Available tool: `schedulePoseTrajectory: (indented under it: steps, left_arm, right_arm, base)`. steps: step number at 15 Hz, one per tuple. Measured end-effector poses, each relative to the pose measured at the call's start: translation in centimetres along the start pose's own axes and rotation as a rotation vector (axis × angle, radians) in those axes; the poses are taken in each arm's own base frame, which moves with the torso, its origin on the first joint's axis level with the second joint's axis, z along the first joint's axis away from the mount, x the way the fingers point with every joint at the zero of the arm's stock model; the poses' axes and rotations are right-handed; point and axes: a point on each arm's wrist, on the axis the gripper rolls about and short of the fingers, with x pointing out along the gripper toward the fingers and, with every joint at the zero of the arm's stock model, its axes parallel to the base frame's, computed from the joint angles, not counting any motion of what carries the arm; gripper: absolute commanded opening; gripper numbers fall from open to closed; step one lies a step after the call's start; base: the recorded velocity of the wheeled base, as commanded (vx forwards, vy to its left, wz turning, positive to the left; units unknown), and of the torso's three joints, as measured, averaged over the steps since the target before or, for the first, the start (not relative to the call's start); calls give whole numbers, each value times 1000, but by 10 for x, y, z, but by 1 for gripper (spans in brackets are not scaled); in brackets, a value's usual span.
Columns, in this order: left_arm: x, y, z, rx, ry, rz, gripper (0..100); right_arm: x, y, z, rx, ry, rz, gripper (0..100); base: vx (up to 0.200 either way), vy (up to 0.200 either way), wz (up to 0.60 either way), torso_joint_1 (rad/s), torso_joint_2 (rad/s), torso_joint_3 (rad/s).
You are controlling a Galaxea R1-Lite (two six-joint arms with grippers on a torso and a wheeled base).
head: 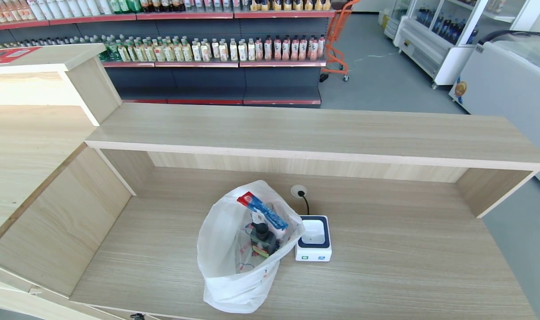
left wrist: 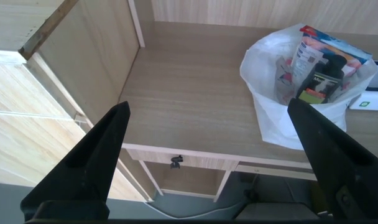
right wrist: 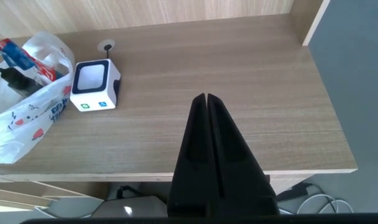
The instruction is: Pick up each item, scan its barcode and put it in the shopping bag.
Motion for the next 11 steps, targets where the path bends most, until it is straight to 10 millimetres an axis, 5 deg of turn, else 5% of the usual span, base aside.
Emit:
schedulePoseTrajectory:
  steps: [11]
  left_arm:
    - [0, 0, 0, 0, 0, 0, 100]
  right_arm:
    - [0, 0, 0, -5, 1, 0, 0]
  base:
    - [0, 0, 0, 0, 0, 0]
